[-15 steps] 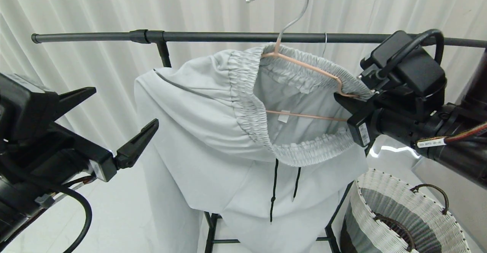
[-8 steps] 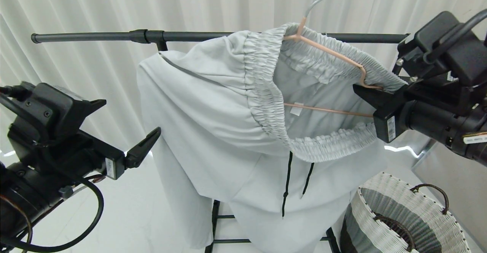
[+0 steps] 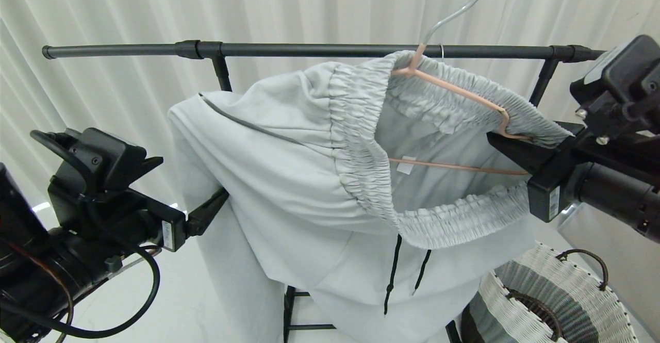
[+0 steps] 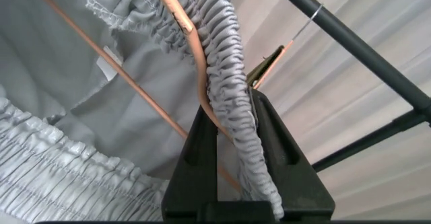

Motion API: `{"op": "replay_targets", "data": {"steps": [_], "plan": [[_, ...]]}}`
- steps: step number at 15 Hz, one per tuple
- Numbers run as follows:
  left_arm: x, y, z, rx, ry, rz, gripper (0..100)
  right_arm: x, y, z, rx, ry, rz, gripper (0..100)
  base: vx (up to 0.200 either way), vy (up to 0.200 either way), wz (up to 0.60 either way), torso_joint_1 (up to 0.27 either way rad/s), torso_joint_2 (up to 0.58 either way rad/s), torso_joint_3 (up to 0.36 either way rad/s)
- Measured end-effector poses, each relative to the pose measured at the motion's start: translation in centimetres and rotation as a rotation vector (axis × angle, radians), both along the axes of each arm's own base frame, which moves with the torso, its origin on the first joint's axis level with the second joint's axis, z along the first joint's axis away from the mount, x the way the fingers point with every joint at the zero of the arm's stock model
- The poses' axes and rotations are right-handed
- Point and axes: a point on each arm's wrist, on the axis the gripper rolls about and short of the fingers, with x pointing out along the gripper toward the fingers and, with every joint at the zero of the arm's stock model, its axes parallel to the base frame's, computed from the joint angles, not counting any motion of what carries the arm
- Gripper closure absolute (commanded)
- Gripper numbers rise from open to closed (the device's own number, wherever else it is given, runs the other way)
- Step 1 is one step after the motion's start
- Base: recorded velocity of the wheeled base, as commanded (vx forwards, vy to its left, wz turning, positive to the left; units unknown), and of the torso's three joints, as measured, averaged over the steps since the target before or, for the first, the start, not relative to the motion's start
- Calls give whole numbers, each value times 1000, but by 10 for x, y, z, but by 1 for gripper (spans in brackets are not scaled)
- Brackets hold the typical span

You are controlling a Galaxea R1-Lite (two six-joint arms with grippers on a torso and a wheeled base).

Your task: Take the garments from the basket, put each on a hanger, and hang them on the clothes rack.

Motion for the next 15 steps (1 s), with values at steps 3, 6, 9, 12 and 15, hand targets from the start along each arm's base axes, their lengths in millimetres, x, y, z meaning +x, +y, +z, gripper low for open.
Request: {"op": "replay_targets", "data": {"steps": [3,6,9,12,15], "plan": [[1,0,-2,-3,10,4,100,-2,-1,-2,-2,4,1,100,0,0,0,0,0,0],[4,8,-3,-1,17,51,100,4,-11,-7,-26,23,-50,100,0,0,0,0,0,0],[4,24,-13,13,49,132,100,7,-23,-9,-55,50,-101,100,0,0,0,0,0,0],[-2,30,-21,21,73,157,100,11,-33,-7,-48,46,-148,100,0,0,0,0,0,0],[-5,31,-24,50,80,158,100,11,-35,-6,-23,53,-157,100,0,0,0,0,0,0]]}}
